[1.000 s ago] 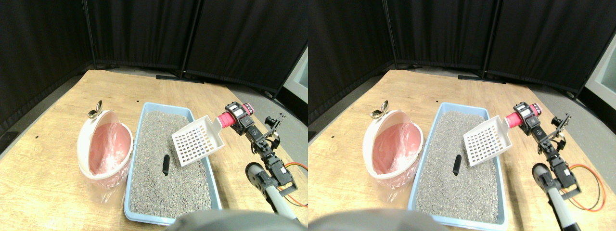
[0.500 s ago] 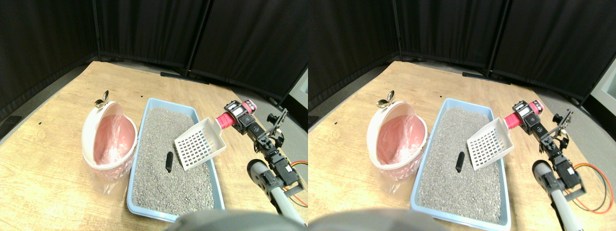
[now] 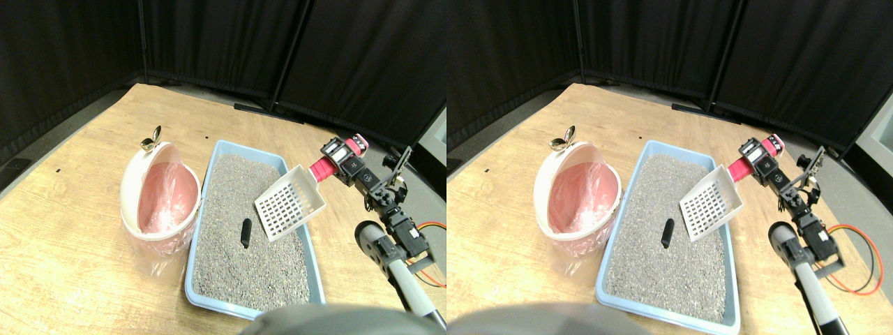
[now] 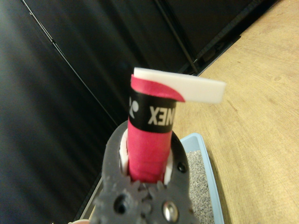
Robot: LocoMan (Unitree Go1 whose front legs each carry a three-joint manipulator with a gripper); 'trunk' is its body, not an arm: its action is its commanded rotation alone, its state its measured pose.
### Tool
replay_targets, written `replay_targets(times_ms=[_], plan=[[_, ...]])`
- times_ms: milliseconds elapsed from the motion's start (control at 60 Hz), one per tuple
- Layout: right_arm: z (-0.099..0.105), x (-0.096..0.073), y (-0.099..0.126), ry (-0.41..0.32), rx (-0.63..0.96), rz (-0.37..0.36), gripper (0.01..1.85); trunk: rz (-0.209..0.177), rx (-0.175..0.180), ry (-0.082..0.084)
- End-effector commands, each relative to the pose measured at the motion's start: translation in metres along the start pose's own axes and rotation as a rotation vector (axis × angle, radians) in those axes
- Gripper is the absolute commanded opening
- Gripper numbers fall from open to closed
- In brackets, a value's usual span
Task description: Scoop (unimanual)
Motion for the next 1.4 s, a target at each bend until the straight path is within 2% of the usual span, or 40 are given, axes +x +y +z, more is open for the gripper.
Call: replay_targets(times_ms=[17,117,183,233,283,333,383,400,500,550,800,833,867,1067,1133,1183,1267,1350,1400], plan=[[0.008,0.002,-0.002,-0.040,-0.009,-0.003,0.26,0.012,-0.022,0.016],[0.009,0.002,-0.002,-0.013,-0.007,0.014,0.21,0.008,-0.019,0.022],[0.012,0.001,-0.002,-0.003,0.000,0.020,0.06,0.005,-0.016,0.022],[0.014,0.001,-0.001,0.000,0.000,0.025,0.06,0.005,-0.016,0.025],[0.015,0.002,-0.001,0.011,0.006,0.025,0.18,0.005,-0.016,0.025],[0.016,0.002,0.000,0.022,0.008,0.027,0.22,0.005,-0.016,0.029],[0.016,0.003,0.001,0.026,0.016,0.031,0.18,0.007,-0.017,0.030],[0.016,0.003,0.002,0.030,0.022,0.033,0.11,0.007,-0.017,0.030],[0.013,0.006,0.005,0.040,0.017,0.038,0.13,0.008,-0.017,0.032],[0.012,0.007,0.006,0.045,0.024,0.037,0.06,0.011,-0.019,0.031],[0.006,0.011,0.010,0.057,0.035,0.052,0.14,0.016,-0.022,0.037],[0.006,0.011,0.011,0.061,0.028,0.061,0.07,0.016,-0.022,0.037],[0.005,0.012,0.012,0.064,0.030,0.065,0.08,0.017,-0.023,0.040],[-0.001,0.015,0.014,0.036,0.033,0.109,0.24,0.015,-0.021,0.045],[-0.001,0.015,0.017,0.042,0.037,0.119,0.15,0.014,-0.023,0.051],[0.001,0.015,0.021,0.050,0.035,0.131,0.06,0.013,-0.027,0.057],[-0.001,0.015,0.032,0.066,0.037,0.153,0.06,0.016,-0.036,0.064],[-0.007,0.015,0.048,0.057,0.078,0.196,0.06,0.025,-0.052,0.079],[-0.009,0.014,0.055,0.061,0.093,0.205,0.06,0.030,-0.061,0.078]])
